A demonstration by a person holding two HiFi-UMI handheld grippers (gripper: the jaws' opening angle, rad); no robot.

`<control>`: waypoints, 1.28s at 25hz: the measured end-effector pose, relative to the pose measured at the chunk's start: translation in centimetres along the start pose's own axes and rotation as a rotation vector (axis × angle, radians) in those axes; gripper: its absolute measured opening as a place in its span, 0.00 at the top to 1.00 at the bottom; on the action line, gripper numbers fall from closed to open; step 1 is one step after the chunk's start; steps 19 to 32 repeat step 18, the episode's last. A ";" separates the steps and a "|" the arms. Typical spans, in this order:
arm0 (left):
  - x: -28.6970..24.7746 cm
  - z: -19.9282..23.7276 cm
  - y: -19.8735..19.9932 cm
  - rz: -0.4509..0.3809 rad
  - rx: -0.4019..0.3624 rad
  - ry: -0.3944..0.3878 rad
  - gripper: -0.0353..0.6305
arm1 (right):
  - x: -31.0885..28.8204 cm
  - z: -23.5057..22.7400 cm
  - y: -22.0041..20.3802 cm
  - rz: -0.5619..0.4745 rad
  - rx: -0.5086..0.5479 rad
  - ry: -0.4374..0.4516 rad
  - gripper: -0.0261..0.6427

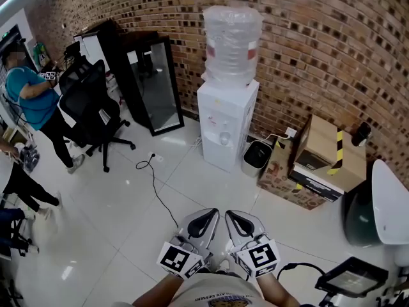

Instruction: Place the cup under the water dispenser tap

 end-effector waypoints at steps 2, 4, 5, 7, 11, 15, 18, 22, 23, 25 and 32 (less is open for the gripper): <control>0.4 0.2 0.1 0.002 0.003 0.001 0.96 | -0.1 0.5 0.1 0.002 0.003 -0.001 0.95; 0.6 0.3 0.0 0.002 0.007 -0.006 0.96 | -0.2 0.9 0.1 0.003 0.003 -0.004 0.95; 0.7 0.3 0.0 0.001 0.008 -0.009 0.96 | -0.3 1.0 0.0 0.005 0.003 -0.006 0.95; 1.0 0.3 0.0 -0.002 0.009 -0.012 0.96 | -0.5 1.2 -0.2 0.009 0.001 -0.006 0.95; 1.4 0.6 0.0 0.001 0.011 -0.004 0.96 | -0.8 1.7 -0.1 0.009 0.004 0.000 0.95; 1.9 0.9 -0.1 0.000 0.013 0.000 0.96 | -1.0 2.2 -0.3 0.005 0.003 0.002 0.95; 2.1 0.9 0.0 -0.007 0.012 -0.001 0.96 | -1.0 2.5 -0.2 0.004 0.005 -0.001 0.95; 2.1 0.9 0.0 -0.007 0.012 -0.001 0.96 | -1.0 2.5 -0.2 0.004 0.005 -0.001 0.95; 2.1 0.9 0.0 -0.007 0.012 -0.001 0.96 | -1.0 2.5 -0.2 0.004 0.005 -0.001 0.95; 2.1 0.9 0.0 -0.007 0.012 -0.001 0.96 | -1.0 2.5 -0.2 0.004 0.005 -0.001 0.95; 2.1 0.9 0.0 -0.007 0.012 -0.001 0.96 | -1.0 2.5 -0.2 0.004 0.005 -0.001 0.95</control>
Point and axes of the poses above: the fingertips, and each gripper's own axes: x backward along the fingers, z to its left, y out of its top, the point moved 2 cm from there along x, backward along the fingers, and after that the axes turned 7 degrees about -y, right-handed, at the moved point
